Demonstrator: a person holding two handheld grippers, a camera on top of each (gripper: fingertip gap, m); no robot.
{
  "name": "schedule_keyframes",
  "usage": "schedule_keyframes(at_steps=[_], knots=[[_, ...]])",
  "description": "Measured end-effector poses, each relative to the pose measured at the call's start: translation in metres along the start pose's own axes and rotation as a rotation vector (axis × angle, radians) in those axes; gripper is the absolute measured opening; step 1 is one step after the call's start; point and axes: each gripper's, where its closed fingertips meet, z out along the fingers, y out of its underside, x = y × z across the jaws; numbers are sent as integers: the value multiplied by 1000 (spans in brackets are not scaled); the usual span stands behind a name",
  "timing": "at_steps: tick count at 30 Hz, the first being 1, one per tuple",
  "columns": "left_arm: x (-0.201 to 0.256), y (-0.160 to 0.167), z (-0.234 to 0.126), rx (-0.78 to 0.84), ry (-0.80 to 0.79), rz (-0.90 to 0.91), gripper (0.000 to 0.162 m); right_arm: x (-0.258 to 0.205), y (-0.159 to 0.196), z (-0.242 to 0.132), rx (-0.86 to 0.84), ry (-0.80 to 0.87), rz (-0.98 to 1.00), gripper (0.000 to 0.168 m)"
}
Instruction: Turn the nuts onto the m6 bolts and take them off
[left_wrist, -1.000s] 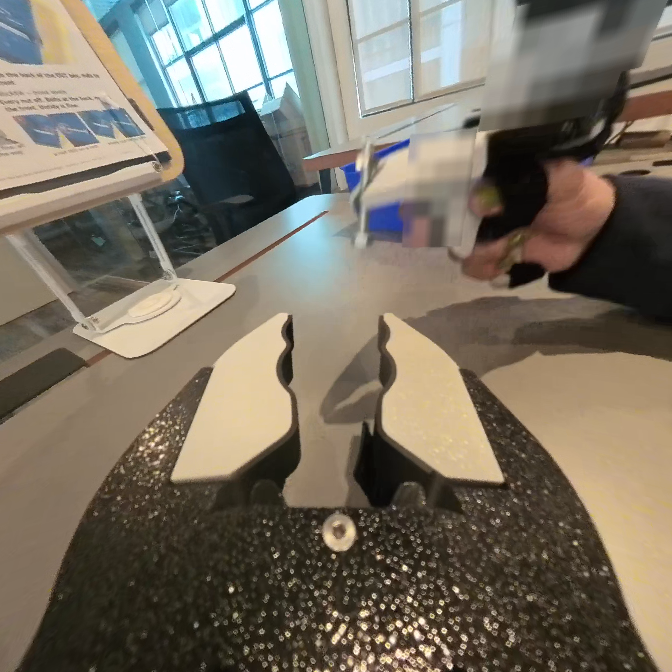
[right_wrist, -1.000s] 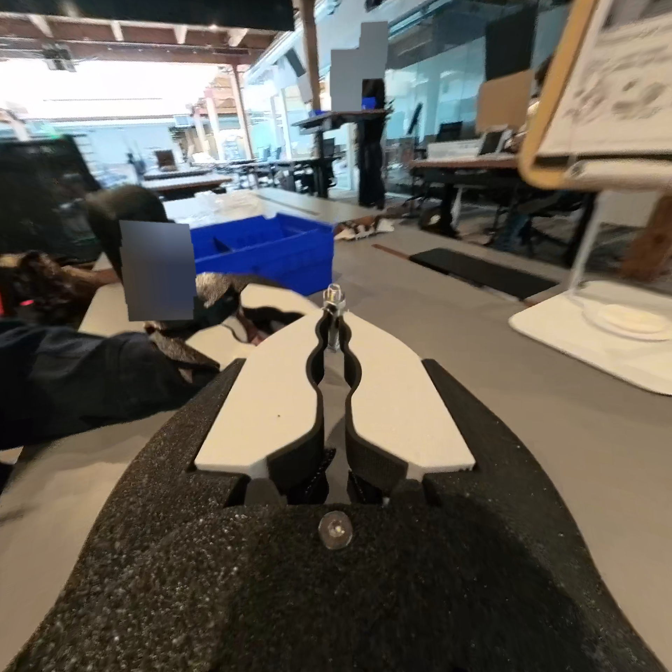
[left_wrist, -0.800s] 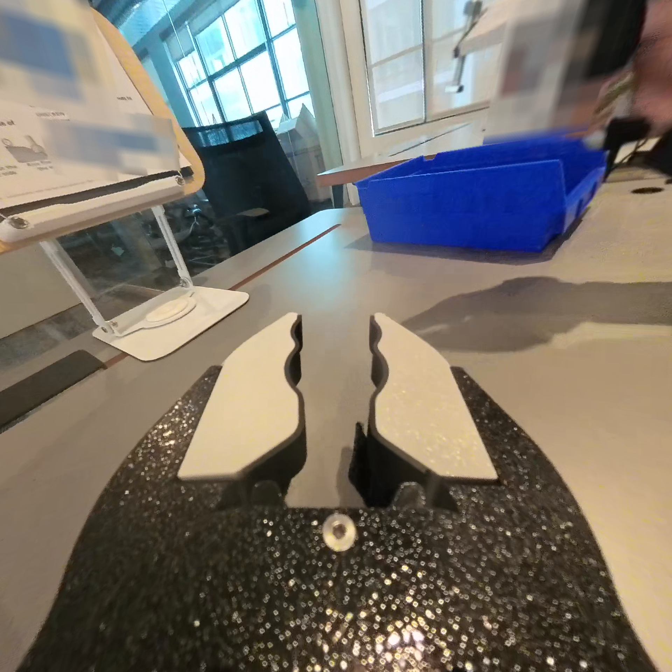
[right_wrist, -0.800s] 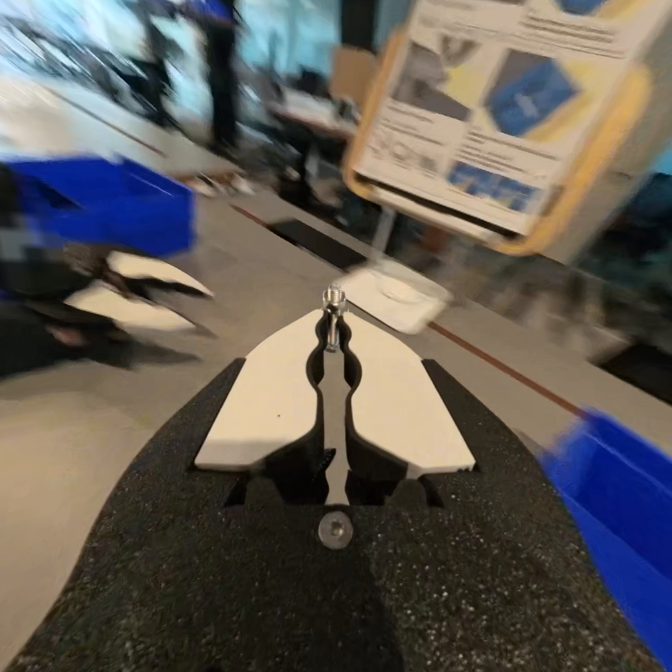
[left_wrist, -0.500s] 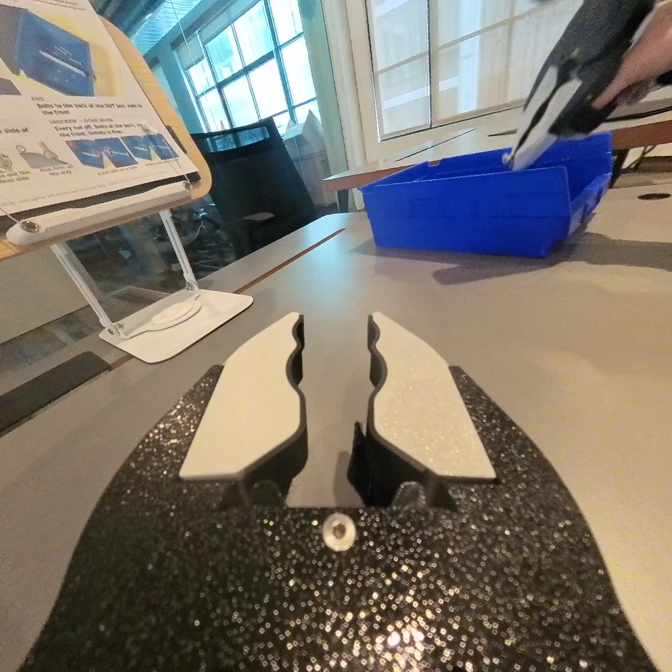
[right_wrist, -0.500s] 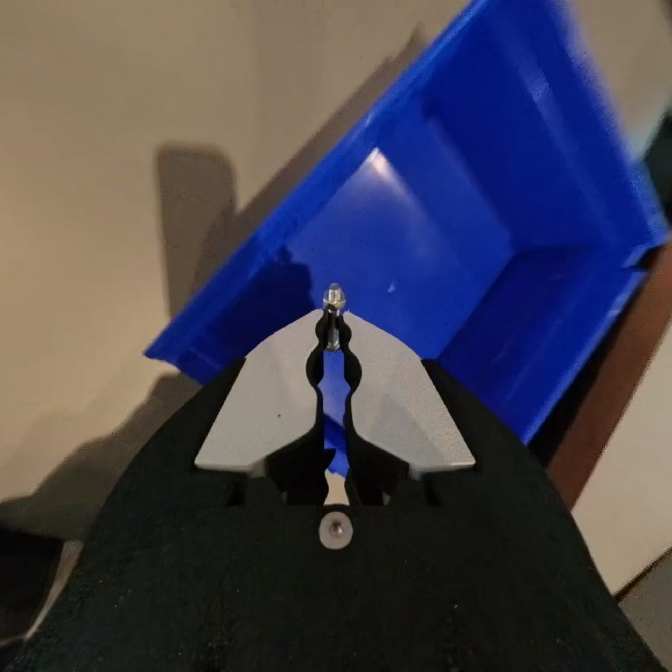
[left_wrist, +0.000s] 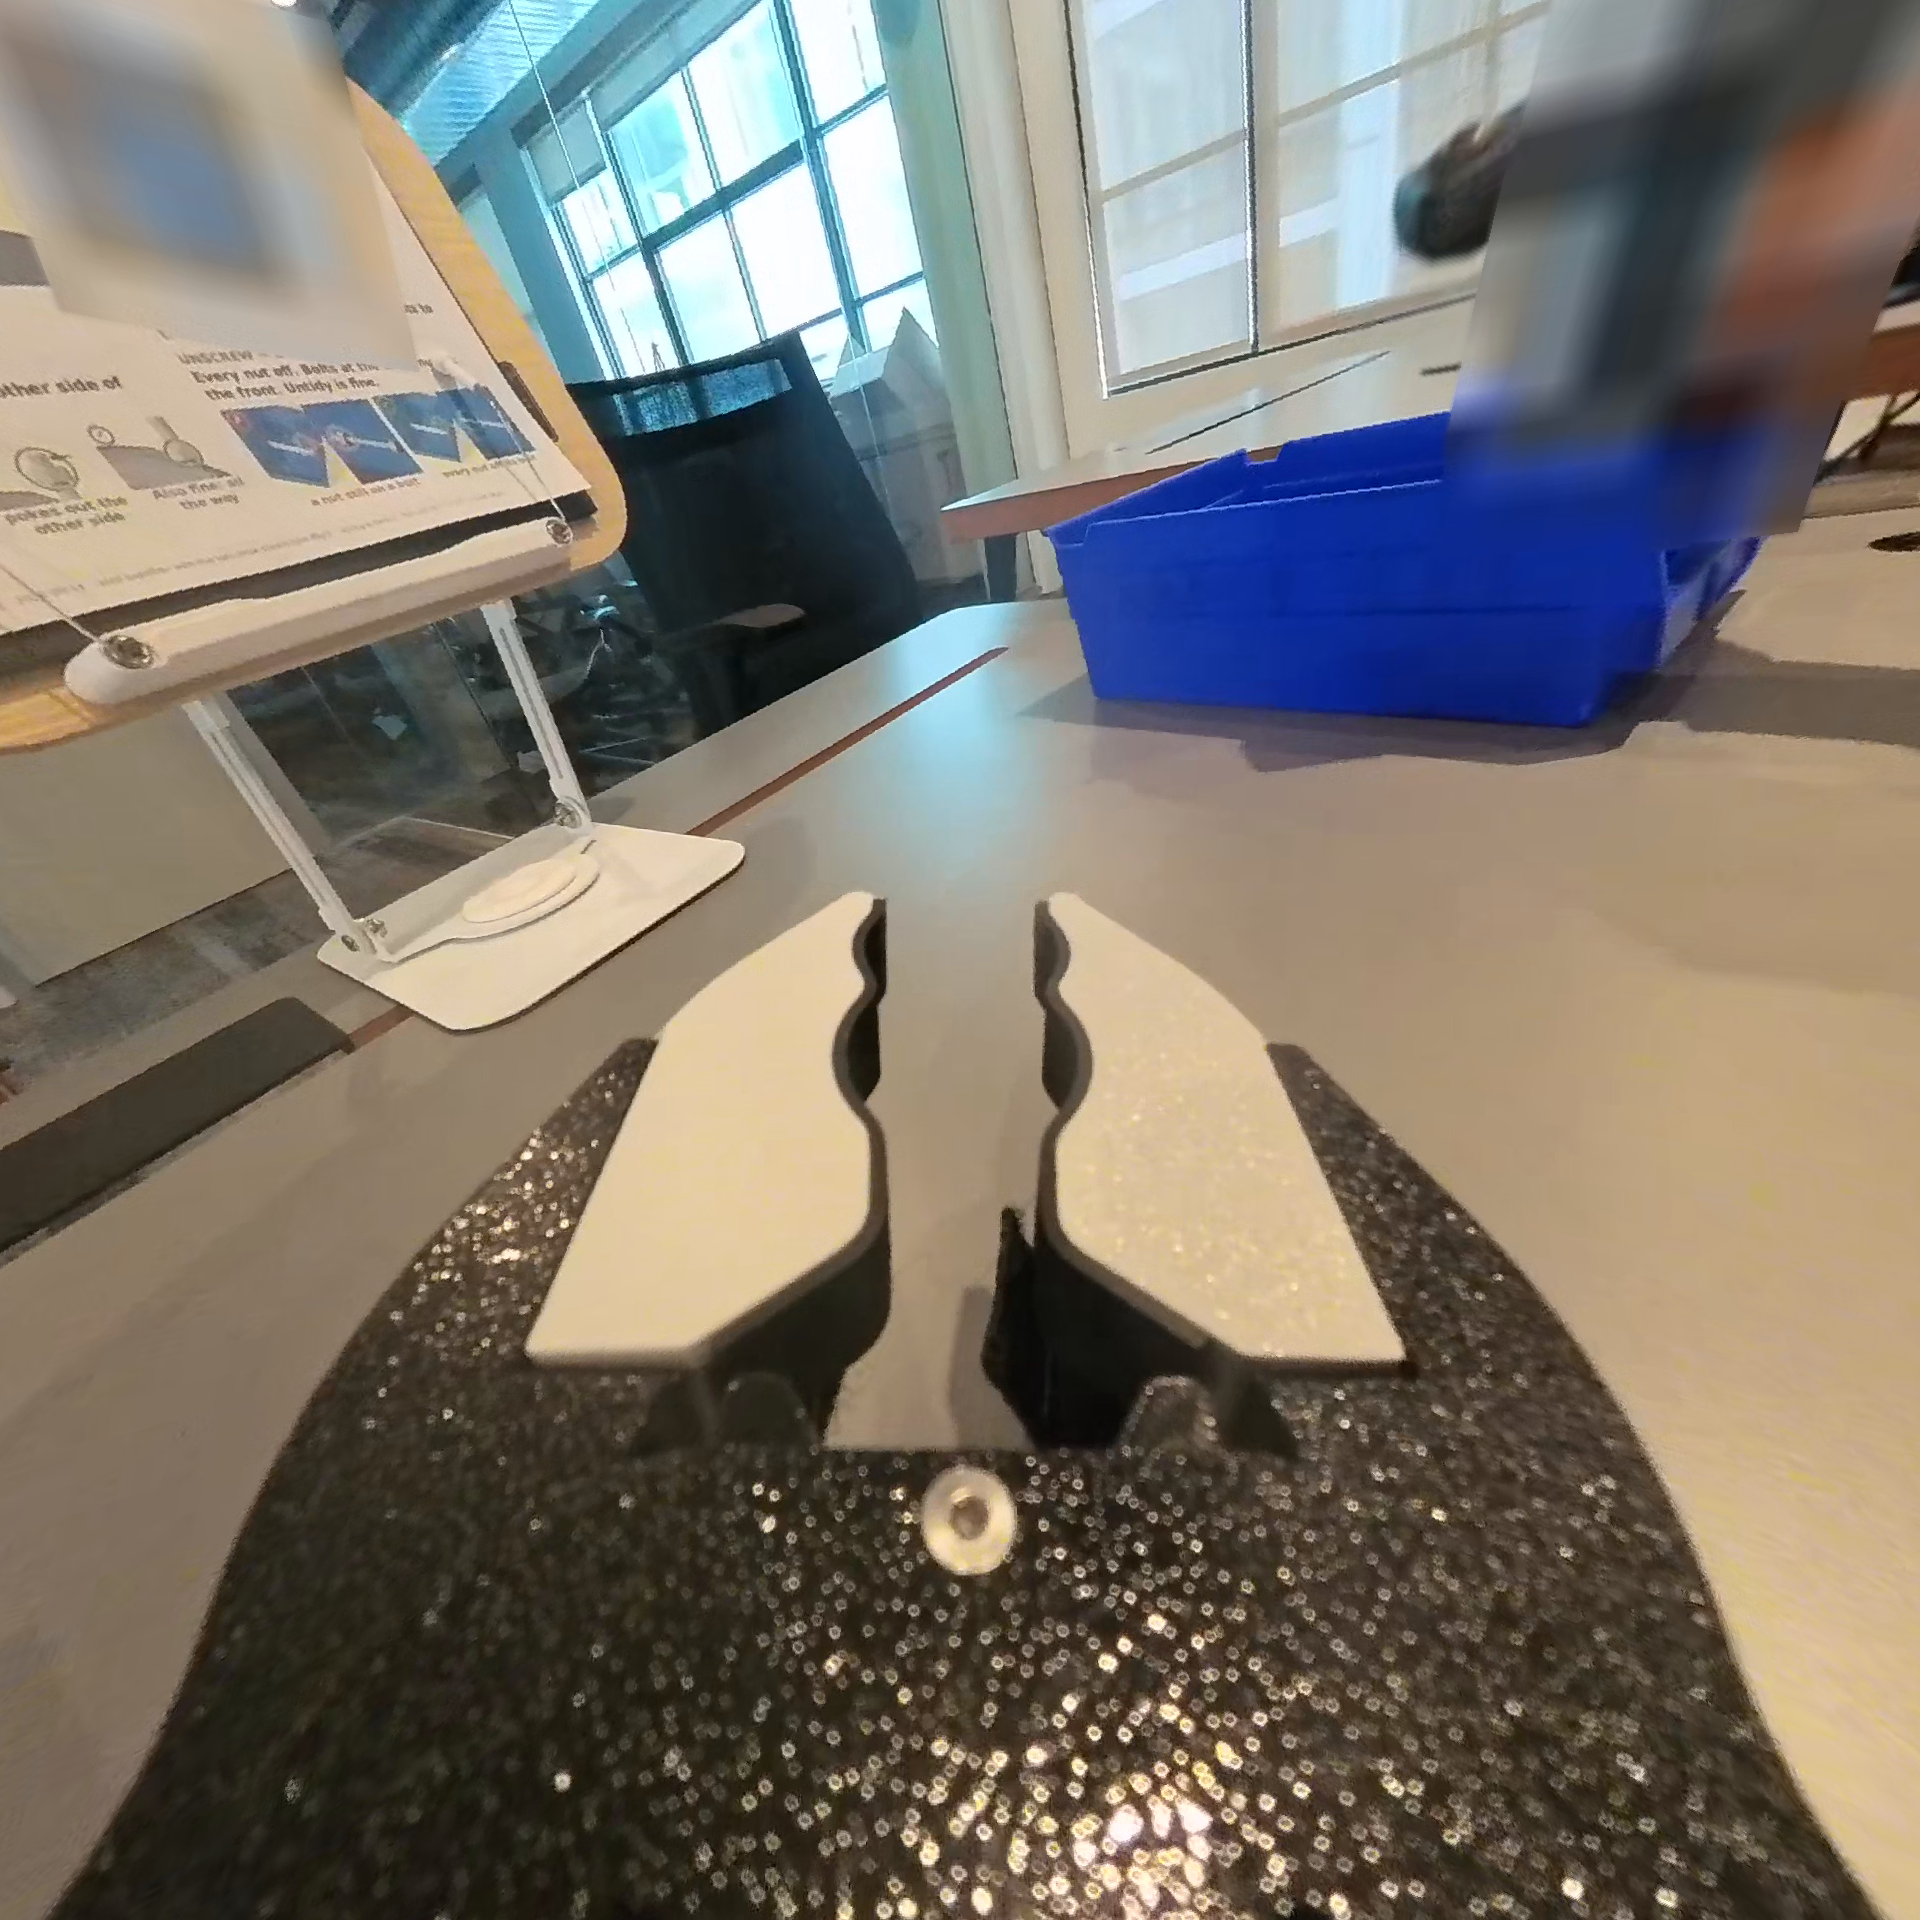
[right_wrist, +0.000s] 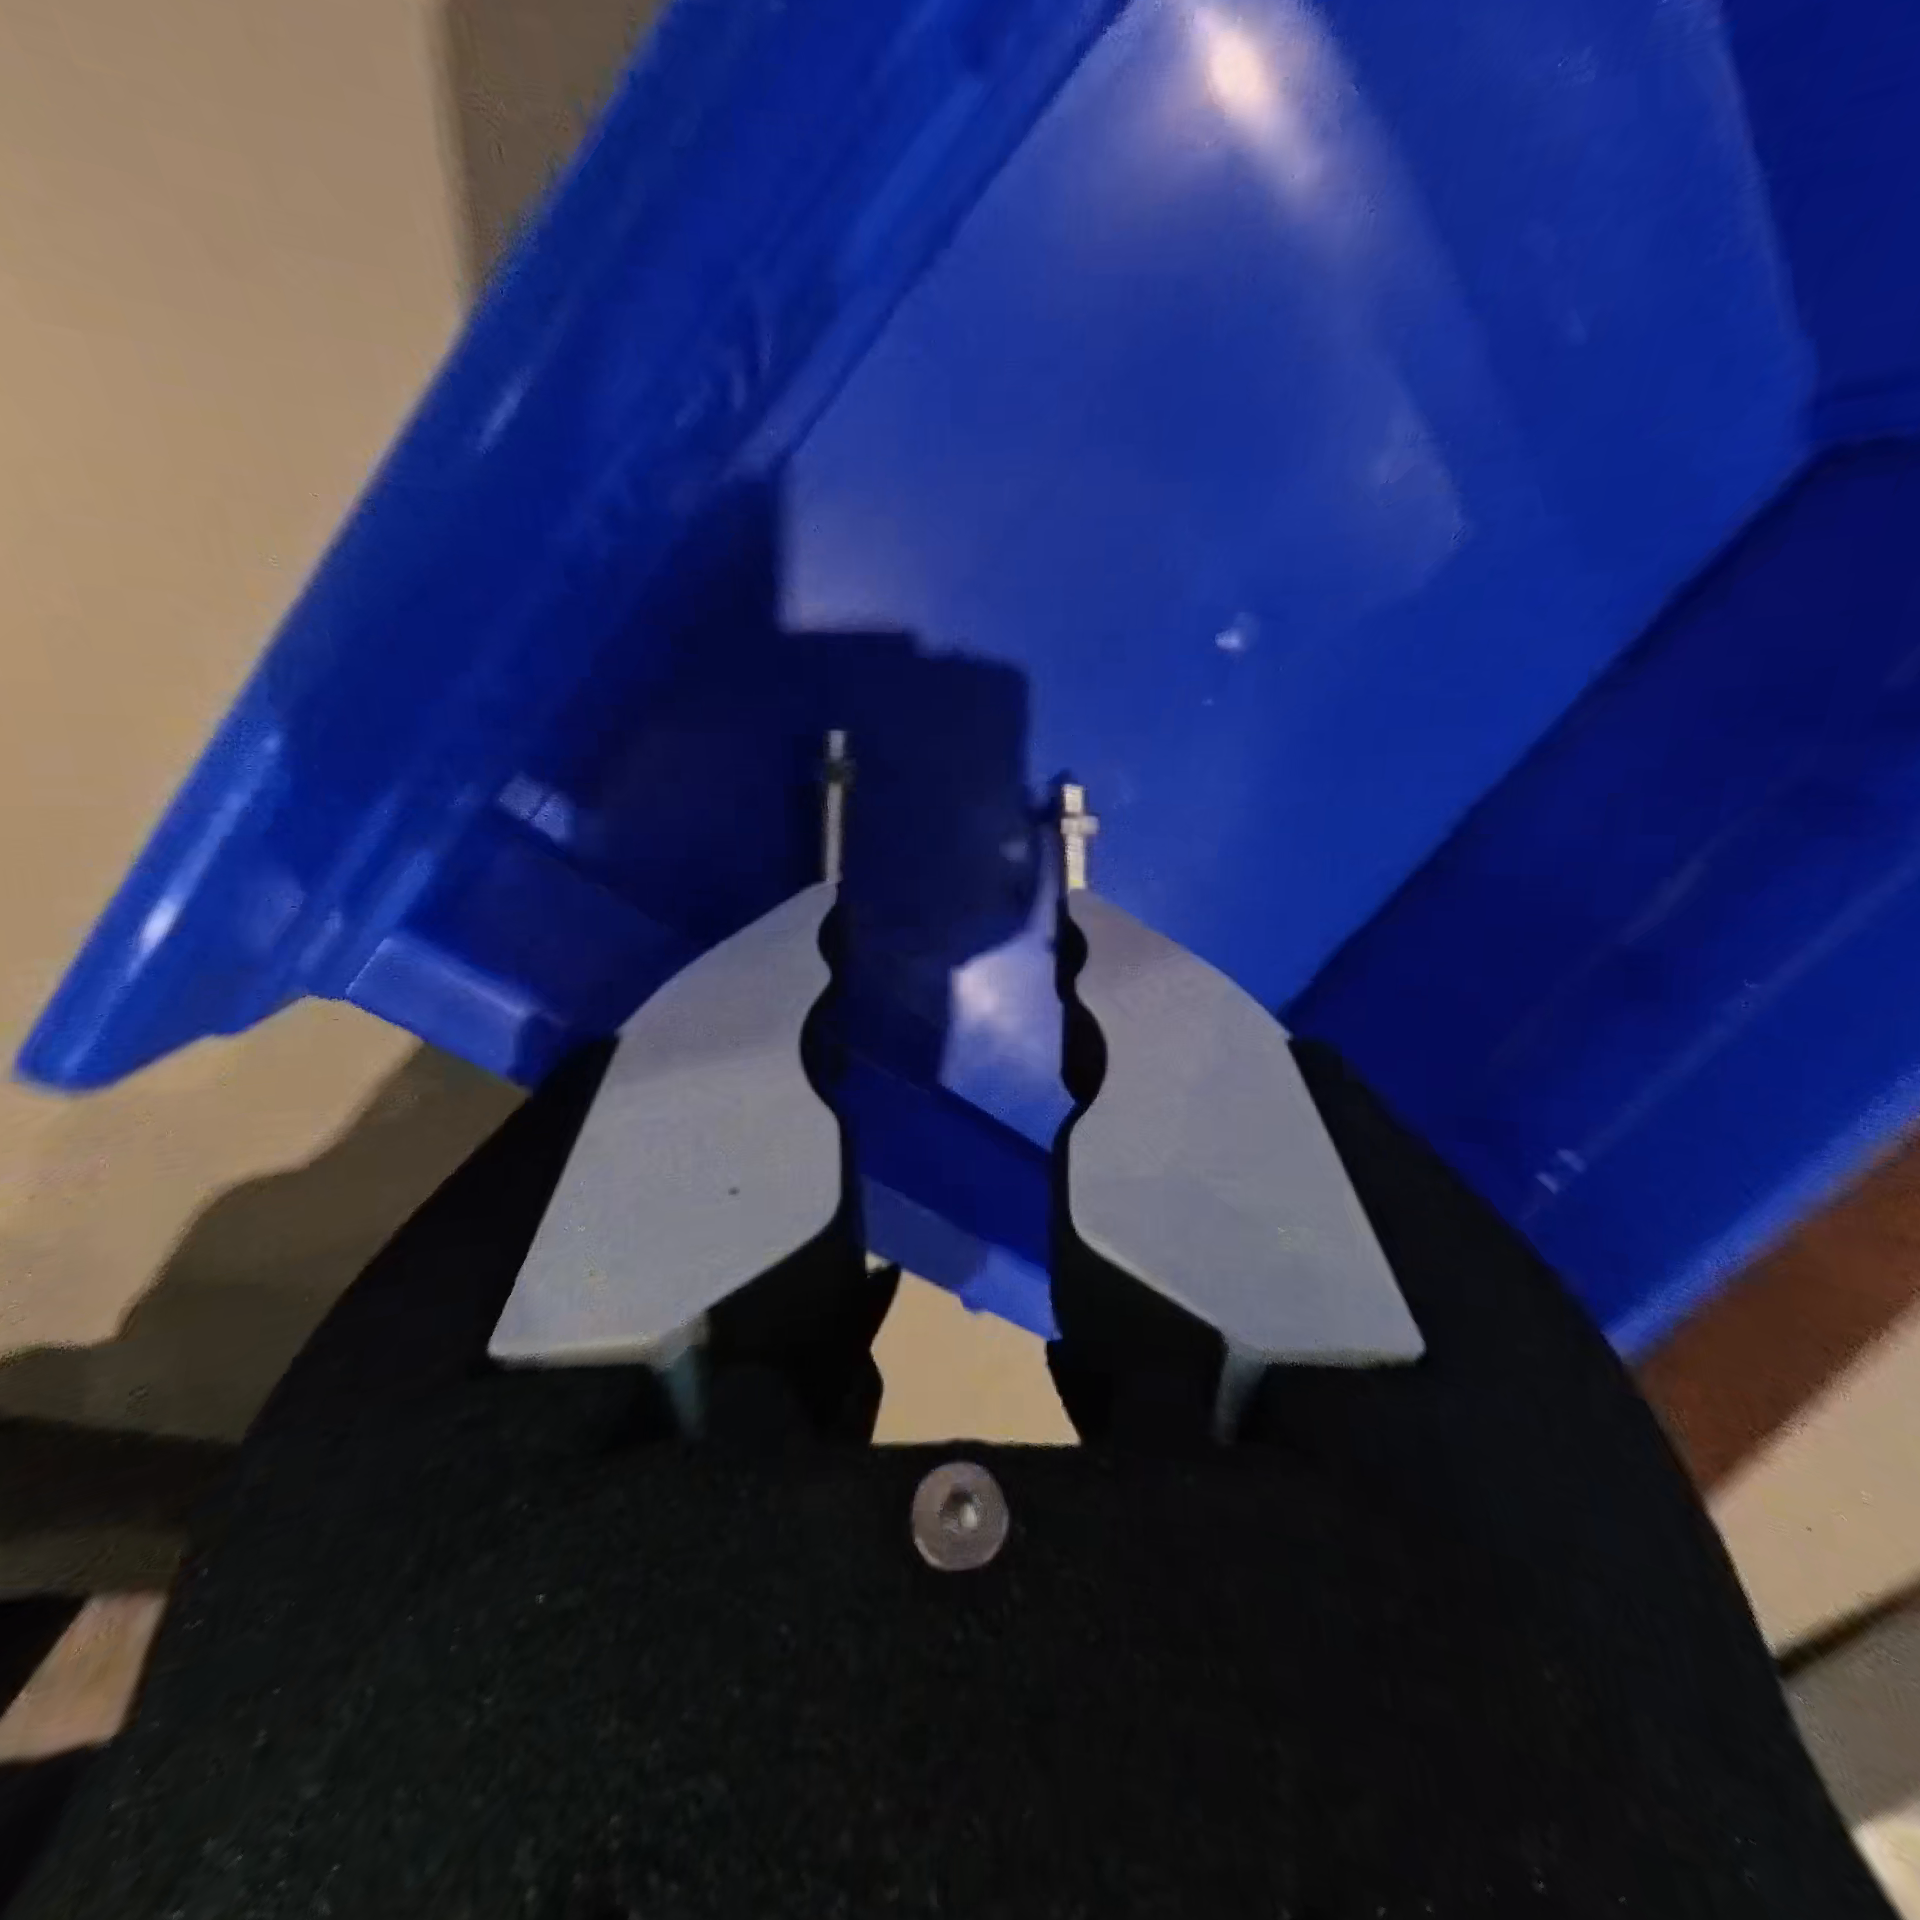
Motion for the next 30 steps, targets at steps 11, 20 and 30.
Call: schedule_keyframes(at_steps=[11,20,30], knots=[[-11,7,1,-54,-136,90,0,-130,-178,-131,969,84,-139,0],[-46,11,-10,-52,-249,-106,0,-205,-249,-57,1225,-69,78,0],[-37,11,-4,-58,-210,-35,0,-229,-256,-69,1395,-63,32,0]])
